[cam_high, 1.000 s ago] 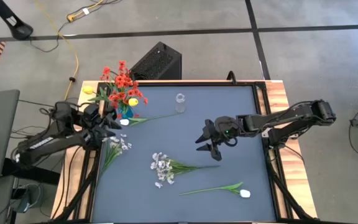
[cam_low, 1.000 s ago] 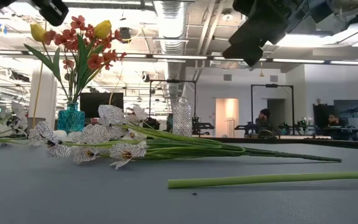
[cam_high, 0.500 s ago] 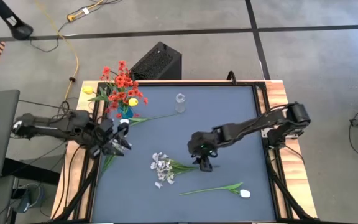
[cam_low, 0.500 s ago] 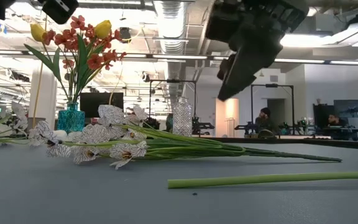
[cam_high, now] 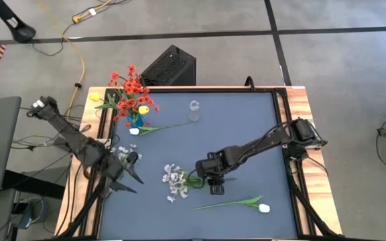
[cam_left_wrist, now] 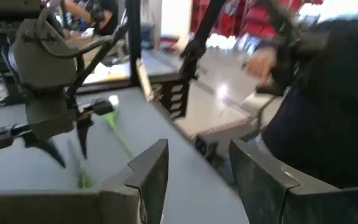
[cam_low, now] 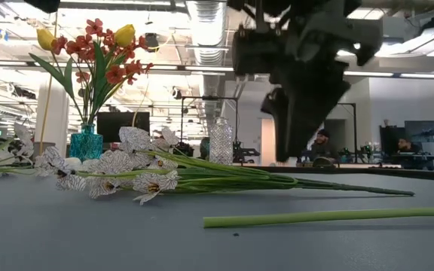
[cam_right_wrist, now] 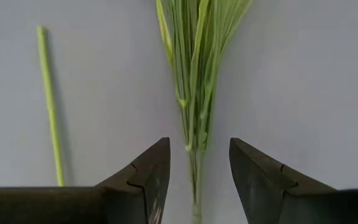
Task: Sort flowers into vase by color
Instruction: Put the right white flowers into the transparent vase
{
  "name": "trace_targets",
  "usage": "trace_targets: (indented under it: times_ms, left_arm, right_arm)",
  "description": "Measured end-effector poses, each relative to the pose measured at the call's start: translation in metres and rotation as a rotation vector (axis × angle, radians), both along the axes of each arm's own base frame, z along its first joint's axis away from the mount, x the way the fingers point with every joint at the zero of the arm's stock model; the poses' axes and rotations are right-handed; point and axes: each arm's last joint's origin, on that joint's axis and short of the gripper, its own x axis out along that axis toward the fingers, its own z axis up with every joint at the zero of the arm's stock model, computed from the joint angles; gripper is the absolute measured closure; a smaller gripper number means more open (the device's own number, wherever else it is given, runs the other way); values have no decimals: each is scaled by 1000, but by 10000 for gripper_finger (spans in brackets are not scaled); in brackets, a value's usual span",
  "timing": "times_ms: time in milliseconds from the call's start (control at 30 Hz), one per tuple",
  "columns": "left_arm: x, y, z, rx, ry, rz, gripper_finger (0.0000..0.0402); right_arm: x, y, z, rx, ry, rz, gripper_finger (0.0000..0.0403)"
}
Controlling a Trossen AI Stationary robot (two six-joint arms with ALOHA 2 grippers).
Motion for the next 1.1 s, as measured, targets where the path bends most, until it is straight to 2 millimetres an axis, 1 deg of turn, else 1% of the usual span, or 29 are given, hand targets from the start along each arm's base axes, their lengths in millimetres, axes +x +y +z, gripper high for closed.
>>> trace_targets:
  times_ms: [100,200,367,467,567,667,767,867,933,1033,1067,1100]
  left_arm:
    - [4,-17,-13,96,29,40,242]
    - [9,-28,-25,174,52,106,242]
    - [20,-39,-40,291,46,193,242]
    - [28,-42,-45,352,14,215,242]
    - [38,-39,-47,364,-6,260,242]
    - [52,-30,-50,322,14,317,242]
    - [67,-15,-57,271,68,383,242]
    - [76,-4,-64,244,117,414,242]
    - [79,0,-66,237,133,446,242]
    - [77,3,-67,262,134,549,242]
    - [73,4,-68,270,126,579,242]
    - [68,6,-71,280,121,600,242]
  right_arm:
    - [-1,3,-7,-16,29,-33,212]
    - [-1,5,-7,-16,30,-44,212]
    - [-2,10,-7,-23,27,-58,212]
    - [-3,14,-15,-40,33,-69,212]
    - [-5,16,-29,-43,69,-92,212]
    - [-3,20,-32,-36,60,-110,212]
    - [-1,20,-36,-58,59,-156,219]
    - [-1,22,-38,-67,60,-161,249]
    - [-2,25,-38,-70,57,-154,286]
    - [-3,27,-33,-67,37,-141,361]
    - [-4,27,-31,-68,29,-127,372]
    - [-5,27,-27,-67,20,-118,372]
